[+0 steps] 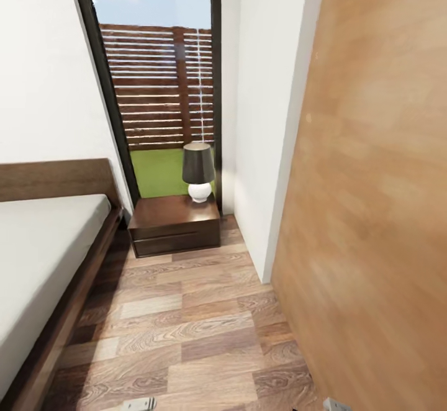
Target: In the bedroom, move the book from the bed onto either nightstand, and place the two sandals side by side next to the bed.
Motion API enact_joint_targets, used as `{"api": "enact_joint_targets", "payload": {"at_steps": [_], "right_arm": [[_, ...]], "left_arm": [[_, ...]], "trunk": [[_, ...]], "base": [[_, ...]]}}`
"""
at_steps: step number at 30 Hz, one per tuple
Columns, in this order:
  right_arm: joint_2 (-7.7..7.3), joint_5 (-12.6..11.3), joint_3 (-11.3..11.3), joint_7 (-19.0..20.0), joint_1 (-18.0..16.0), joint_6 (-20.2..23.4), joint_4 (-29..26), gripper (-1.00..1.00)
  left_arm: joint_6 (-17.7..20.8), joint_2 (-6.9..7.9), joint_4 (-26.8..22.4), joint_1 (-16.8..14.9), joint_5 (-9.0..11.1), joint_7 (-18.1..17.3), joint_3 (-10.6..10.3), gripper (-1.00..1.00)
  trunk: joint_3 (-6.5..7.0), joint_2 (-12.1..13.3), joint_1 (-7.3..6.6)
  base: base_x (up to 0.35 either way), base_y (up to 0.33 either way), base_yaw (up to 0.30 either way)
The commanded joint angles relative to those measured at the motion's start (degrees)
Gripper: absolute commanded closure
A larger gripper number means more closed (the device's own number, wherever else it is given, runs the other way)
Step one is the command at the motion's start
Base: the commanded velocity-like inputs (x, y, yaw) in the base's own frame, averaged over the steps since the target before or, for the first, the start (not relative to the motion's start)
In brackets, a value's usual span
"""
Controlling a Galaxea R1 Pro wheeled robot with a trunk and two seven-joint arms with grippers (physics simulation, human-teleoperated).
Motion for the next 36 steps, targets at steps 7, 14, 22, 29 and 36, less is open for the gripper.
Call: {"api": "enact_joint_targets", "payload": {"at_steps": [7,14,22,29,36], "right_arm": [[-0.01,-0.4,-0.1,0.3,0.0,-0.1,0.1,-1.0],[-0.01,-0.4,-0.1,0.3,0.0,-0.1,0.1,-1.0],[-0.01,-0.4,-0.1,0.3,0.0,-0.1,0.1,-1.0],[-0.01,-0.4,-0.1,0.3,0.0,-0.1,0.1,-1.0],[-0.01,-0.4,-0.1,0.3,0.0,-0.1,0.1,-1.0]], "left_arm": [[-0.2,0.01,0.1,0.0,-0.4,-0.2,0.5,-1.0],[-0.2,0.01,0.1,0.0,-0.4,-0.2,0.5,-1.0],[-0.2,-0.08,0.1,0.0,-0.4,-0.1,0.5,-1.0],[-0.2,-0.08,0.1,0.0,-0.4,-0.1,0.5,-1.0],[-0.2,-0.08,0.1,0.0,-0.4,-0.2,0.5,-1.0]], "trunk": [[-0.24,0.0,0.03],[-0.55,0.0,0.03],[-0.61,0.0,0.03],[-0.61,0.0,0.03],[-0.61,0.0,0.03]], "base": [[0.103,-0.01,0.116],[0.012,-0.001,0.206],[0.238,-0.054,0.04],[0.308,-0.097,0.002],[0.312,-0.099,0.132]]}}
